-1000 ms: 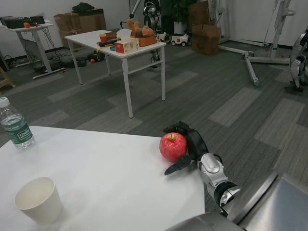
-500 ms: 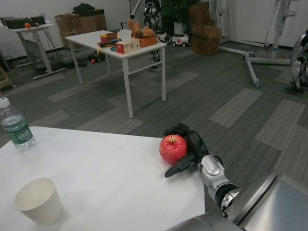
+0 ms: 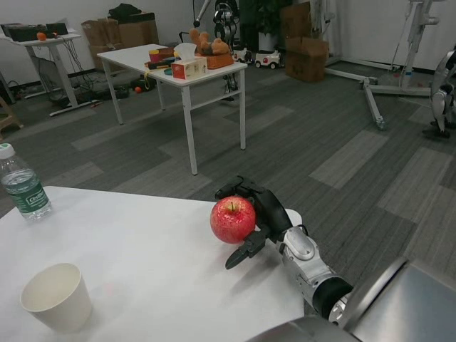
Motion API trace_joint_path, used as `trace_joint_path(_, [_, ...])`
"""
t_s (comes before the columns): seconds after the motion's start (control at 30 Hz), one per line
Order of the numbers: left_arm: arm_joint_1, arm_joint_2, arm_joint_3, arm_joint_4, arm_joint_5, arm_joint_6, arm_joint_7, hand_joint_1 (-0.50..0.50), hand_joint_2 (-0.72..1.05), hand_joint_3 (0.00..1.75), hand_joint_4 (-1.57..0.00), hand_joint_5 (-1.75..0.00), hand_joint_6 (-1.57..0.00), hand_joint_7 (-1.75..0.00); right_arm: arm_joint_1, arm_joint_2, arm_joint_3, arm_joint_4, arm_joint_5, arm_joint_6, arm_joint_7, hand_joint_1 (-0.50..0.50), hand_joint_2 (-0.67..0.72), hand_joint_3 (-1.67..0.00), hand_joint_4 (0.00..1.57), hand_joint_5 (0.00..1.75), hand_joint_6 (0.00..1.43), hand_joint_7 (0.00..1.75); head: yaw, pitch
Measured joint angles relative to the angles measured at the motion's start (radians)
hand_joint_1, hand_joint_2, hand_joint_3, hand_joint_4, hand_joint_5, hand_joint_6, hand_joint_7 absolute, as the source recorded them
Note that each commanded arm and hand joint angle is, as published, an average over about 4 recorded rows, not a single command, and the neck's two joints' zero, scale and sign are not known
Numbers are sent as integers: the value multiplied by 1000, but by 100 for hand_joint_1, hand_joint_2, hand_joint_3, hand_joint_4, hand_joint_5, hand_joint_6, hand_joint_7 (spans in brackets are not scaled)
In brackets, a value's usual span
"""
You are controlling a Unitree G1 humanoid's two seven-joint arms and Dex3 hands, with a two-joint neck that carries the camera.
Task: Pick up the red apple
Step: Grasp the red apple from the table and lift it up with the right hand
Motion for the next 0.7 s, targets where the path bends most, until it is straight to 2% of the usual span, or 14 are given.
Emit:
trace_joint_path(0.27, [1, -3, -1, 0, 0, -1, 0, -50, -35, 0, 0, -10, 0, 0, -4, -1, 53, -143, 0, 4, -1, 33, -3, -16, 96, 165, 74, 175, 25, 8])
trace_joint_path(0.5, [4, -4, 0, -3, 0, -1, 0, -50, -33, 2, 0, -10, 0, 0, -10, -2, 88, -241, 0, 5, -24, 38, 8, -16, 96, 165, 75, 175, 45, 15])
trace_joint_path(0.6, [8, -4, 1, -7, 0, -1, -1, -50, -28, 2, 0, -10, 0, 0, -14, -4, 111, -286, 0, 4, -45, 35, 14, -42, 94, 165, 61, 169, 76, 27])
trace_joint_path(0.63, [9, -4, 2, -8, 0, -1, -1, -50, -28, 2, 0, -10, 0, 0, -16, -5, 118, -296, 0, 4, -51, 34, 15, -58, 96, 165, 59, 168, 89, 32])
trace_joint_path(0.7, [10, -4, 4, -10, -1, -1, -1, -50, -28, 0, 0, -10, 0, 0, -22, -6, 129, -309, 0, 4, -55, 33, 15, -73, 98, 165, 64, 168, 98, 34])
